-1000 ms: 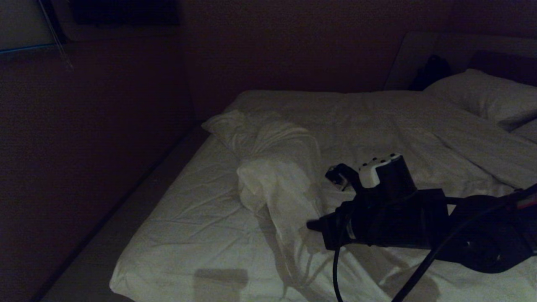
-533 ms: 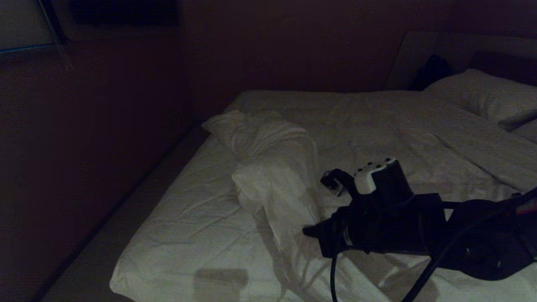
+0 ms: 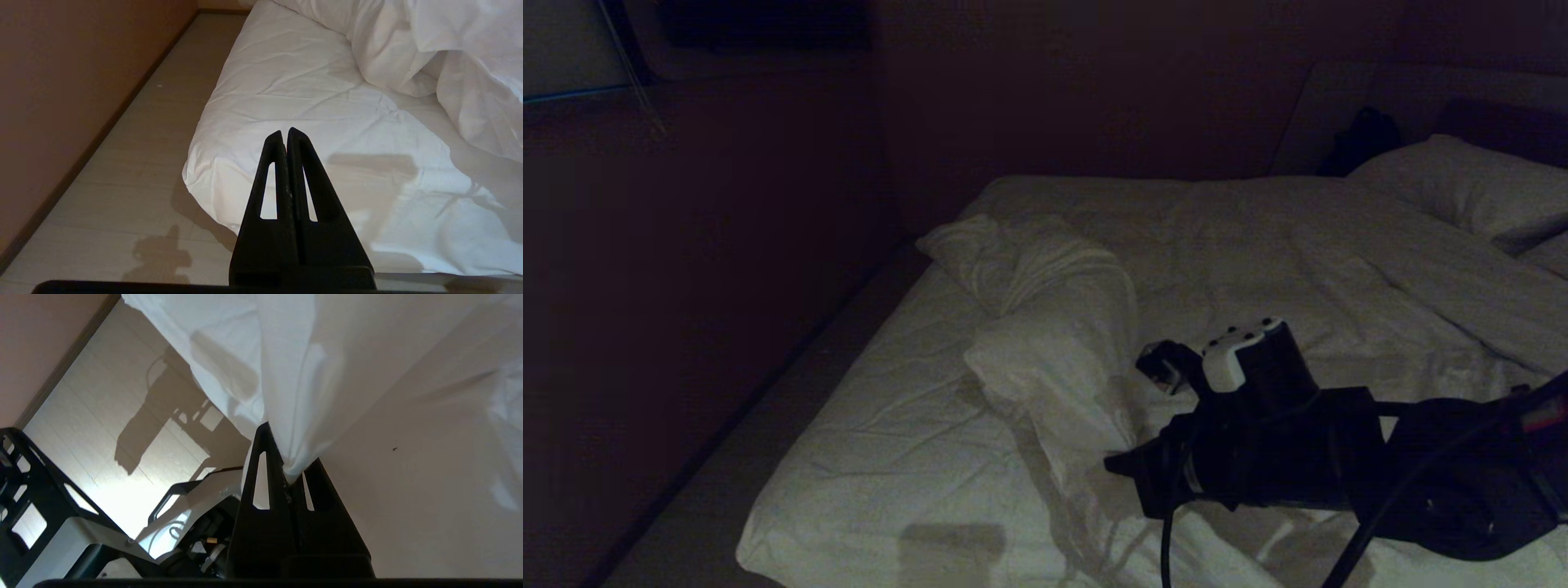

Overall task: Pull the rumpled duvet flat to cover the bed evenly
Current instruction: Flatten the corners of the folded blanket

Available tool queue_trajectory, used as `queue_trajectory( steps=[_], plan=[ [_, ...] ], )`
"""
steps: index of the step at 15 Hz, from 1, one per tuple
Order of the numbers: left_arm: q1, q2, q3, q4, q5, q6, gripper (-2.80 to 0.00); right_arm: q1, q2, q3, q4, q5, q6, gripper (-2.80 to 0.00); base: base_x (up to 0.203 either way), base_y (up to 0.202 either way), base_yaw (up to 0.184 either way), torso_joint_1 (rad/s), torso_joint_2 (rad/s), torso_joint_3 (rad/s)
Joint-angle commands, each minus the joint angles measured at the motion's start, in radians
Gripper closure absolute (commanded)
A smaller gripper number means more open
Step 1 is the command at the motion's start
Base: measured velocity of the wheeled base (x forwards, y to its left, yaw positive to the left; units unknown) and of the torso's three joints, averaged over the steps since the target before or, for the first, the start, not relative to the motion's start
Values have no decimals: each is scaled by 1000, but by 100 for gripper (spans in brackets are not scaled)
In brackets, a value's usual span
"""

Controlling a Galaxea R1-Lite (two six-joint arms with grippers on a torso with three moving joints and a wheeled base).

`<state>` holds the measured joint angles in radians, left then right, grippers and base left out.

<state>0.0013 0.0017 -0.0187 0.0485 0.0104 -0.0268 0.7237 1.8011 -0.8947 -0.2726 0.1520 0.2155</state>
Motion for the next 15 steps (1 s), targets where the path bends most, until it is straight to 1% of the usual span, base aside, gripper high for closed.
queue_trajectory(
  steps=[1,3,6,15],
  plan=[
    [0,0,0,1,0,-1,0,6,4,2,-2,1,1,0,0,0,0,0,0,0],
    [0,0,-1,1,0,-1,0,18,9,8,-2,1,-3,0,0,0,0,0,0,0],
    [0,0,-1,1,0,-1,0,25,13,23,-2,1,-49,0,0,0,0,0,0,0],
    [0,0,-1,1,0,-1,0,36,15,39,-2,1,-66,0,0,0,0,0,0,0]
  ],
)
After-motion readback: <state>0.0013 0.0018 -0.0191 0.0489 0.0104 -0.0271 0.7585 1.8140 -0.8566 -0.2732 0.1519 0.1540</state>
